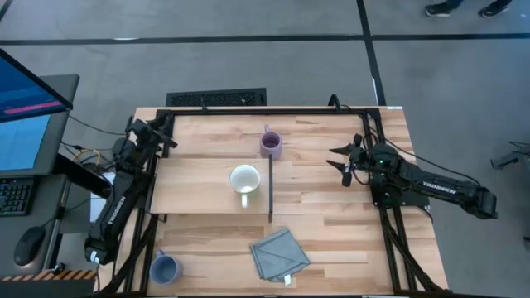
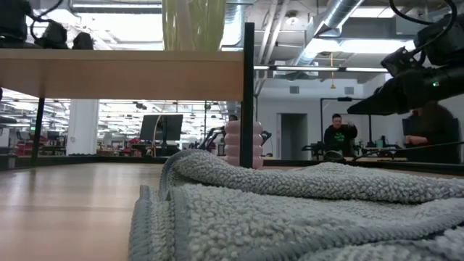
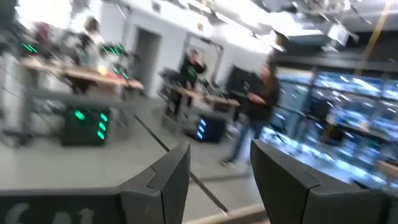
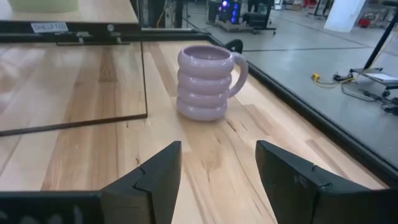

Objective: Stack small to large cups/mugs on shelf
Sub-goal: Put the purple mug on the shelf

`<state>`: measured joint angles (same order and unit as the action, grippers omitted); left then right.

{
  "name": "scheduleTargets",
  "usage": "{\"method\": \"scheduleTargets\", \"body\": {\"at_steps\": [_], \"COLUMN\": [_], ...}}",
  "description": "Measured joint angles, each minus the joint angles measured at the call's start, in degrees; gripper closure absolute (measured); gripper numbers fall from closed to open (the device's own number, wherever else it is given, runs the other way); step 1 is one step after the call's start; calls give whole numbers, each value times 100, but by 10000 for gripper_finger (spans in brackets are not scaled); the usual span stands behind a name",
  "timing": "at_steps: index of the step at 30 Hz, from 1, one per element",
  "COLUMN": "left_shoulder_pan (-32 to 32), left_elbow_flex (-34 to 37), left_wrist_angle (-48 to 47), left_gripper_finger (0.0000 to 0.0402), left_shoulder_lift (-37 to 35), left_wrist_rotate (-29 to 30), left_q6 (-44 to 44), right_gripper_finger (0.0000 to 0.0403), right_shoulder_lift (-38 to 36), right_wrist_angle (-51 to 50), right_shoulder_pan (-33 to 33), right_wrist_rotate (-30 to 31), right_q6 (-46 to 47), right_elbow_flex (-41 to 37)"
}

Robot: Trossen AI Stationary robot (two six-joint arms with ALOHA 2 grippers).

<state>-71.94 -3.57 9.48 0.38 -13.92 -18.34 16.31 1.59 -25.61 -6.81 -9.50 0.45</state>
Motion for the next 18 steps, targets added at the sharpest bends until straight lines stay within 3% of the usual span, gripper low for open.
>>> {"method": "scheduleTargets", "body": {"at_steps": [7, 18], "left_shoulder_pan": [0, 1], "left_elbow_flex": [0, -2], "left_wrist_angle": [-367, -345], "left_gripper_finger": [242, 242], "left_shoulder_lift": [0, 90], "left_wrist_rotate": [-1070, -1634], "left_q6": [51, -139], "right_gripper_finger": [173, 173], "right_shoulder_lift": [23, 23], "right_wrist_angle": [3, 6], "right_shoulder_pan": [-2, -2], "right_wrist_rotate": [-15, -15], "right_q6": [2, 0], "right_elbow_flex": [0, 2]}}
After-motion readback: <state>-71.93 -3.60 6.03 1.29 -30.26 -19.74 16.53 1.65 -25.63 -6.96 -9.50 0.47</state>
